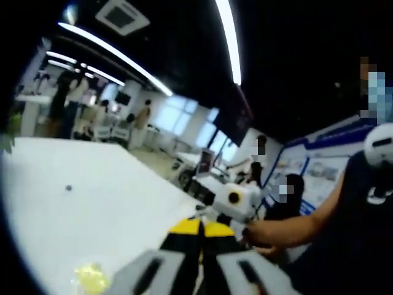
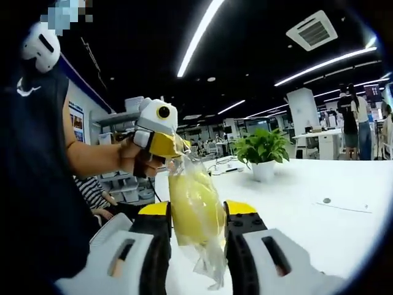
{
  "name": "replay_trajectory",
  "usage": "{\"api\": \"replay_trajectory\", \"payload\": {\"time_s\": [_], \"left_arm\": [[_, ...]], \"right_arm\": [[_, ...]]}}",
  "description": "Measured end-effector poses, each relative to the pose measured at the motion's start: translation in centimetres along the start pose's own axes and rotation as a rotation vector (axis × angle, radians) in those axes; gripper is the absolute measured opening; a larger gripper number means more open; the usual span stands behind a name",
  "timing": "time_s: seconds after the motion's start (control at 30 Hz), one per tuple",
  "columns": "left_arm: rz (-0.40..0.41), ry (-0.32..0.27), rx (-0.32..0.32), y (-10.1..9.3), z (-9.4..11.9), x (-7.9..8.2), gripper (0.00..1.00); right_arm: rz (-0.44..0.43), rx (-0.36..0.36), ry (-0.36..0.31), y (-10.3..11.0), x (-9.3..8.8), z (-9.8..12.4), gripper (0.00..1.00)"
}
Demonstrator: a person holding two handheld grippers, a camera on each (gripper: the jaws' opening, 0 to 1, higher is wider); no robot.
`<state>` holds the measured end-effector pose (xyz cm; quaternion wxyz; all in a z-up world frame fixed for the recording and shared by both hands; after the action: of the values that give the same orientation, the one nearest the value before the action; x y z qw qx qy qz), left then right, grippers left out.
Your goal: Compare the silicone blocks by pressing each to a similar depth, holding the contact briefly, and releasing to observe deformation and rebound differences across the visible hardness samples.
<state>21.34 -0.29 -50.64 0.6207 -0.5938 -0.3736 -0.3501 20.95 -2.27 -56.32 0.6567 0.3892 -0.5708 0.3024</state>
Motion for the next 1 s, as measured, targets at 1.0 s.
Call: {"api": "replay_trajectory", "payload": {"time_s": [1.0], "left_arm": [[-0.042, -0.023, -0.023, -0.8, 0.3, 0.3, 0.0]], "right_arm": [[-0.045, 0.035, 0.122, 1.2, 0.5, 0.6, 0.02]]}}
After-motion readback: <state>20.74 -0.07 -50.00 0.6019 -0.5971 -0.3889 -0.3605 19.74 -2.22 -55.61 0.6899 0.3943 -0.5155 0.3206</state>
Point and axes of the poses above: the point that each gripper's makers call its tool centre point, and the gripper's own axes: z roughly backward along the fingers, y roughly to its left, x roughly out of its top, the point moved 1 cm from there along z, roughly backward along the fingers, and after that the axes turned 12 degrees about -x, right-handed, at the moved point
